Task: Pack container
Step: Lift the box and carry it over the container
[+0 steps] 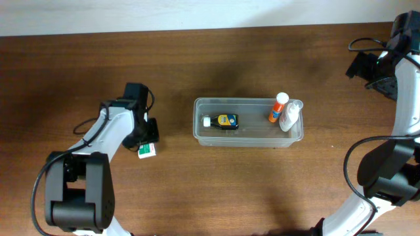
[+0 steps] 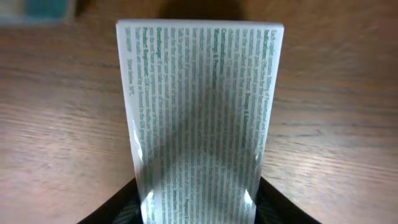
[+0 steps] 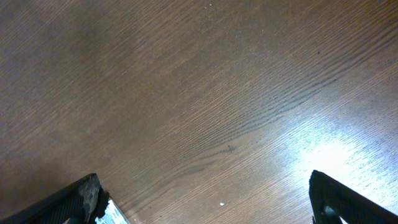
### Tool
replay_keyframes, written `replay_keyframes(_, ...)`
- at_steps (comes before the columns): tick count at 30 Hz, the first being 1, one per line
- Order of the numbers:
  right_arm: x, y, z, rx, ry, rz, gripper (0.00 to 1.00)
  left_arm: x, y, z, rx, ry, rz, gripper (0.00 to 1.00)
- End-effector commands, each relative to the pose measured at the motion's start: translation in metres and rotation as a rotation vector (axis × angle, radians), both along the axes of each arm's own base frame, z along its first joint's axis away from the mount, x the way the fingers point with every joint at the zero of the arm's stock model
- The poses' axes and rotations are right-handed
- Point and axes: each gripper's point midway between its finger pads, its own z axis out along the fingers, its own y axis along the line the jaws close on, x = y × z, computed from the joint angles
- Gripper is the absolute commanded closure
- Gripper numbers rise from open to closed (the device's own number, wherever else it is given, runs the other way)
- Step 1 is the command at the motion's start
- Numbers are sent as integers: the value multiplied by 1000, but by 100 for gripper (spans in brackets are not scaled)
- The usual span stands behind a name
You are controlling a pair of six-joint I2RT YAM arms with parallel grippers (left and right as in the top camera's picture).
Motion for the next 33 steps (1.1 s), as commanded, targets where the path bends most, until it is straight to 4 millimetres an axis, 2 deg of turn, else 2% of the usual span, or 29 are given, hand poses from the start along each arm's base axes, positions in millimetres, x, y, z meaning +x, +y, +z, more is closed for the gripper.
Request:
replay_keyframes(1, -2, -4, -4, -3, 12, -14, 2, 30, -10, 29, -38, -70, -41, 50)
replay_keyframes(4, -2, -4, -4, -3, 12, -13, 2, 47, -23, 59, -89, -111, -75, 50)
replay_keyframes(8, -2, -4, -4, -3, 12, -13, 2, 64, -51, 102, -148, -176, -133, 50)
replay_keyframes(11, -2, -4, -4, -3, 12, -13, 2, 67, -92, 130, -196, -224, -277, 50)
replay_keyframes(13, -2, -4, -4, -3, 12, -13, 2, 65, -116, 142, -197, -249, -371, 49)
replay_keyframes(14, -2, -4, -4, -3, 12, -13, 2, 61, -135, 147, -197, -266, -451, 49)
replay_keyframes(15, -2, -4, -4, -3, 12, -13, 2, 56, -154, 151, -187, -283, -541, 49)
replay_keyframes(17, -2, -4, -4, -3, 12, -14, 2, 49, -176, 152, -152, -307, -659, 49)
replay_keyframes(23, -2, -4, -4, -3, 12, -14, 2, 24, -221, 152, -82, -336, -986, 49)
replay_keyframes(29, -2, -4, -4, -3, 13, -14, 2, 9, -251, 156, -82, -382, -1245, 49)
replay_keyframes(33, -2, -4, -4, -3, 13, -13, 2, -1, -265, 155, -132, -394, -1354, 48)
